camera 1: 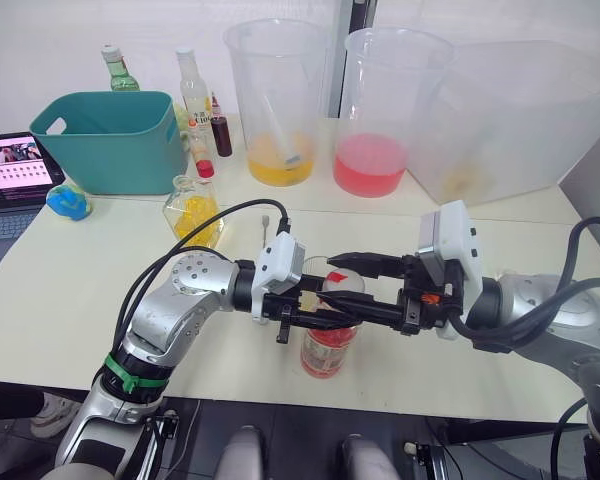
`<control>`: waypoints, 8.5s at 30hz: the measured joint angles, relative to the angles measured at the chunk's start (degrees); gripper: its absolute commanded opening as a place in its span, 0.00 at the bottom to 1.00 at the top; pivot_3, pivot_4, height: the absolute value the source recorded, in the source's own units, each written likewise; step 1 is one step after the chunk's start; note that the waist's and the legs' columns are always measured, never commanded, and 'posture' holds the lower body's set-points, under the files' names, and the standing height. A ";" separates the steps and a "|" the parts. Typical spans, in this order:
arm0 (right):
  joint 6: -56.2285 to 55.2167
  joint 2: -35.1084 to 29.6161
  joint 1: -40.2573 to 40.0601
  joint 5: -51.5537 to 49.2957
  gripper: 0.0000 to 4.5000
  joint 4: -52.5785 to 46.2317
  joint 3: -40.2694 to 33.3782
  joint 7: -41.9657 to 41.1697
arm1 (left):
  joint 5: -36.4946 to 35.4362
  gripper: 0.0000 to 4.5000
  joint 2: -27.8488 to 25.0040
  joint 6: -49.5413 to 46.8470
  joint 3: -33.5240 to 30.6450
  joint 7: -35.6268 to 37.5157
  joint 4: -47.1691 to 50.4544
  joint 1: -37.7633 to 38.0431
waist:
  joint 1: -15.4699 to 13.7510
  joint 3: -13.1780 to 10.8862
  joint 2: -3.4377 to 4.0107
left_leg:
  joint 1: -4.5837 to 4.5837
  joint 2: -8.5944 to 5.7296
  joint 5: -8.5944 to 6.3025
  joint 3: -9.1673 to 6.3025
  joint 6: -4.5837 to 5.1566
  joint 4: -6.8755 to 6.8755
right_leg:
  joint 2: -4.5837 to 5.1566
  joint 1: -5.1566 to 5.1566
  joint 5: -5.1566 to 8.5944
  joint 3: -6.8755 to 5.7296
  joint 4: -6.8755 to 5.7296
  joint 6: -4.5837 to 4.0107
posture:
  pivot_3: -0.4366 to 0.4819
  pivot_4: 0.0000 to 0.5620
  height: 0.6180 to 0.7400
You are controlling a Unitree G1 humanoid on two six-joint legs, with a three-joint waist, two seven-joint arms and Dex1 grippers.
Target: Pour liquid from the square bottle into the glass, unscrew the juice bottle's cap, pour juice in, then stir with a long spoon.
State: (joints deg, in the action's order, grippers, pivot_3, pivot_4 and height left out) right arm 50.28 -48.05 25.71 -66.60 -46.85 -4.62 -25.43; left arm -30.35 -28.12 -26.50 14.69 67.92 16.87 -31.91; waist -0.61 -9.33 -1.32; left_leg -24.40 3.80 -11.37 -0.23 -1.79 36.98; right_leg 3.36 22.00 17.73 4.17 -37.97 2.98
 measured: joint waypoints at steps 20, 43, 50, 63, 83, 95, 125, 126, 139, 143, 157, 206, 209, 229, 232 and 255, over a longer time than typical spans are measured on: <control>-22.90 -2.85 14.45 22.67 0.37 21.87 13.59 -47.15 | 0.65 0.28 -0.90 -0.37 0.58 -2.42 3.81 1.33 | 0.02 0.01 0.03 | 0.18 0.02 -0.01 -0.01 0.01 -0.01 | -0.01 -0.20 0.00 -0.04 0.09 0.00 | 0.48 0.27 0.90; -5.56 -4.33 18.33 15.21 0.37 28.23 1.83 -41.73 | -1.25 0.28 -1.95 -1.78 -0.82 -4.67 4.89 2.56 | -0.06 0.00 0.00 | 0.06 0.01 -0.01 0.01 0.01 0.00 | 0.00 -0.02 -0.01 -0.03 -0.02 -0.01 | 0.48 0.27 0.90; -17.96 -6.52 11.10 33.31 0.37 44.95 -3.25 -32.99 | -1.27 0.28 -1.93 -2.28 -0.86 -4.86 4.92 2.47 | 0.37 0.01 0.10 | 0.06 0.02 0.00 0.10 0.01 -0.04 | -0.01 0.07 0.00 0.09 -0.03 -0.01 | 0.48 0.27 0.90; -22.50 4.91 4.77 51.76 0.37 63.81 -5.65 -4.11 | -0.54 0.28 -1.72 -0.87 -0.79 -5.07 4.66 2.52 | 0.58 0.04 0.18 | 0.08 -0.03 0.01 0.15 -0.02 -0.05 | 0.01 0.04 -0.01 0.15 -0.03 0.00 | 0.48 0.27 0.90; -28.12 11.60 2.43 52.23 0.95 72.48 -8.35 -0.99 | -0.65 0.28 -2.32 0.01 -1.47 -4.85 4.72 3.39 | 1.06 0.05 0.20 | 0.11 -0.03 0.02 0.14 -0.03 -0.05 | 0.01 0.00 -0.01 0.15 -0.05 0.00 | 0.48 0.27 0.90; -19.94 8.68 5.90 44.83 1.00 61.90 -12.77 -5.04 | -0.65 0.28 -2.41 0.72 -1.48 -3.90 3.81 3.22 | 1.09 0.02 0.27 | 0.09 -0.04 0.02 0.14 -0.03 -0.06 | 0.02 0.01 -0.01 0.15 -0.06 0.00 | 0.48 0.27 0.90; -0.43 -9.81 -9.29 9.77 1.00 24.89 -20.91 -37.27 | -23.99 0.28 -31.99 -21.08 -30.29 -1.29 7.49 12.30 | 1.76 -0.29 0.01 | 0.02 0.06 0.00 0.17 0.00 -0.16 | 0.00 0.19 0.04 0.12 0.00 -0.03 | 0.48 0.27 0.90; -0.55 -9.66 -9.37 9.65 1.00 24.75 -20.77 -37.24 | -22.99 0.28 -32.53 -19.98 -30.58 -0.56 6.07 11.67 | 1.49 -0.29 0.01 | 0.02 0.06 0.00 0.17 -0.01 -0.16 | -0.01 0.18 0.04 0.11 0.01 -0.03 | 0.48 0.27 0.90; -2.61 -6.24 -18.53 9.60 1.00 17.26 -21.45 -32.77 | -2.12 0.28 -17.92 -0.75 -17.81 -2.61 -19.52 -13.05 | -0.61 -0.37 -0.15 | -0.34 0.00 0.02 -0.01 -0.04 -0.01 | -0.02 0.30 0.03 -0.10 -0.02 -0.04 | 0.48 0.27 0.90; -2.94 -6.07 -24.99 10.63 1.00 12.24 -24.04 -30.46 | 6.40 0.28 -10.27 9.68 -12.40 -3.97 -29.05 -18.72 | -0.71 -0.37 -0.16 | -0.38 -0.06 0.02 0.01 -0.03 0.09 | 0.02 0.30 0.00 -0.03 0.00 0.01 | 0.48 0.27 0.90; -2.94 -3.64 -35.45 9.09 1.00 3.30 -30.63 -21.57 | 31.18 0.28 1.71 44.95 -4.88 -18.82 -47.51 -22.50 | -0.13 -0.38 -0.19 | -0.37 -0.07 0.02 -0.02 -0.03 0.10 | 0.03 0.28 -0.01 -0.04 -0.04 0.03 | 0.48 0.27 0.90; -2.90 -7.35 -32.71 8.11 1.00 3.80 -28.35 -14.25 | 71.26 0.28 -3.89 76.57 4.66 -57.99 -45.10 -16.10 | -0.21 -0.37 -0.19 | -0.33 -0.08 0.04 -0.01 -0.06 0.14 | 0.05 0.26 -0.03 -0.04 -0.15 0.05 | 0.48 0.27 0.90; -2.94 -7.35 -32.43 8.64 1.00 3.80 -27.47 -13.83 | 72.92 0.28 -4.29 76.62 4.66 -59.55 -44.84 -16.11 | -0.21 -0.37 -0.18 | -0.33 -0.09 0.04 -0.01 -0.06 0.14 | 0.06 0.26 -0.03 -0.04 -0.15 0.05 | 0.48 0.27 0.90; -4.16 -7.34 -30.16 12.88 1.00 4.86 -23.44 -13.41 | 82.56 0.28 -6.07 76.35 8.02 -68.01 -44.51 -16.22 | -0.22 -0.36 -0.18 | -0.33 -0.09 0.04 -0.01 -0.06 0.17 | 0.07 0.26 -0.03 -0.04 -0.17 0.05 | 0.48 0.27 0.90; -4.35 -7.29 -29.77 13.38 1.00 5.08 -23.33 -13.39 | 83.30 0.28 -6.19 76.27 8.03 -68.49 -43.63 -16.22 | -0.23 -0.36 -0.18 | -0.33 -0.09 0.04 -0.01 -0.06 0.17 | 0.07 0.26 -0.03 -0.04 -0.18 0.05 | 0.48 0.27 0.90; -4.65 -6.60 -28.56 14.58 1.00 5.84 -22.30 -14.88 | 65.20 0.28 -3.00 70.05 7.24 -54.19 -40.79 -16.51 | -0.15 -0.36 -0.17 | -0.33 -0.09 0.04 -0.01 -0.06 0.22 | 0.07 0.26 -0.03 -0.04 -0.25 0.05 | 0.48 0.27 0.90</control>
State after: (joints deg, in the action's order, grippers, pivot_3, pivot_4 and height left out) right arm 45.64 -54.65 -2.85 -52.01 -41.02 -26.92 -40.30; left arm 34.85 -31.11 43.56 21.93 13.73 -23.92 -48.42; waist -0.76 -9.68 -1.49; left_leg -24.73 3.71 -11.33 -0.23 -1.85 37.21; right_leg 3.42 22.26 17.70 4.13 -38.22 3.03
